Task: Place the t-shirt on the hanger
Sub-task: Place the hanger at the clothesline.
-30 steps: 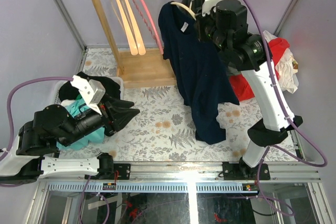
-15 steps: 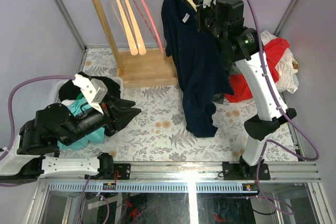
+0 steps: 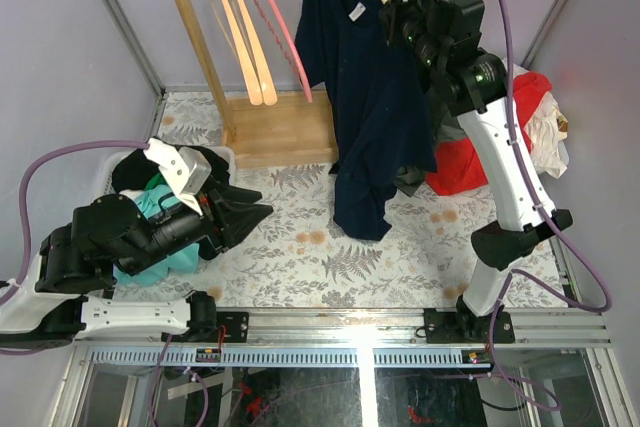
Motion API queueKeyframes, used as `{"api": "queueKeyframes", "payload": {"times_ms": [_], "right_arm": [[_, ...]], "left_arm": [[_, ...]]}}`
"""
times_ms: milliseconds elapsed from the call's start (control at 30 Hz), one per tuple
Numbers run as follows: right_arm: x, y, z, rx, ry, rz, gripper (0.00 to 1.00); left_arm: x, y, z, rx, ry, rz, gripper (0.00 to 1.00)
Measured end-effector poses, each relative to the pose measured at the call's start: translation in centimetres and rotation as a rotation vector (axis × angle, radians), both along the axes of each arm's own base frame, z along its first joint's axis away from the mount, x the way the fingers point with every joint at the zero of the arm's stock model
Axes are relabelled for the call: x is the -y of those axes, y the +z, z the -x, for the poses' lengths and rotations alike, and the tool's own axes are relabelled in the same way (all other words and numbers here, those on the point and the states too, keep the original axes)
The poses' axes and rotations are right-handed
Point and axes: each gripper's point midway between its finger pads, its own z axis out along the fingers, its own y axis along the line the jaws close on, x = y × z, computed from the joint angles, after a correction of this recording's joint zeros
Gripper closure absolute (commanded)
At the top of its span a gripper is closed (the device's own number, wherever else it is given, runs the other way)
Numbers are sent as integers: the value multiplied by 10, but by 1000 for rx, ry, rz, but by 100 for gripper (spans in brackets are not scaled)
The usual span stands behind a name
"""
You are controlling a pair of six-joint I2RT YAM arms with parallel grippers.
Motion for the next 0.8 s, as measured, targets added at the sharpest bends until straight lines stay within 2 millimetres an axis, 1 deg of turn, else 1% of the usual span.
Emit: {"api": "queueKeyframes", "payload": {"times_ms": [100, 200, 267, 333, 533, 800], "right_arm": [[10, -1, -11, 0, -20, -20, 100], [17, -8, -26, -14, -39, -30, 100], [19, -15, -36, -28, -50, -32, 100], [19, -18, -44, -25, -55, -40, 100], [19, -18, -52, -20, -45, -52, 100], [26, -30, -64, -42, -52, -47, 100]], "left_arm": [[1, 2, 0, 0, 0, 1, 66], [1, 2, 0, 0, 0, -1, 66], [2, 4, 0, 0, 0, -1, 66], [3, 5, -1, 0, 0, -1, 66], [9, 3, -2, -4, 0, -17, 66], [17, -1, -4, -9, 0, -41, 66]]}}
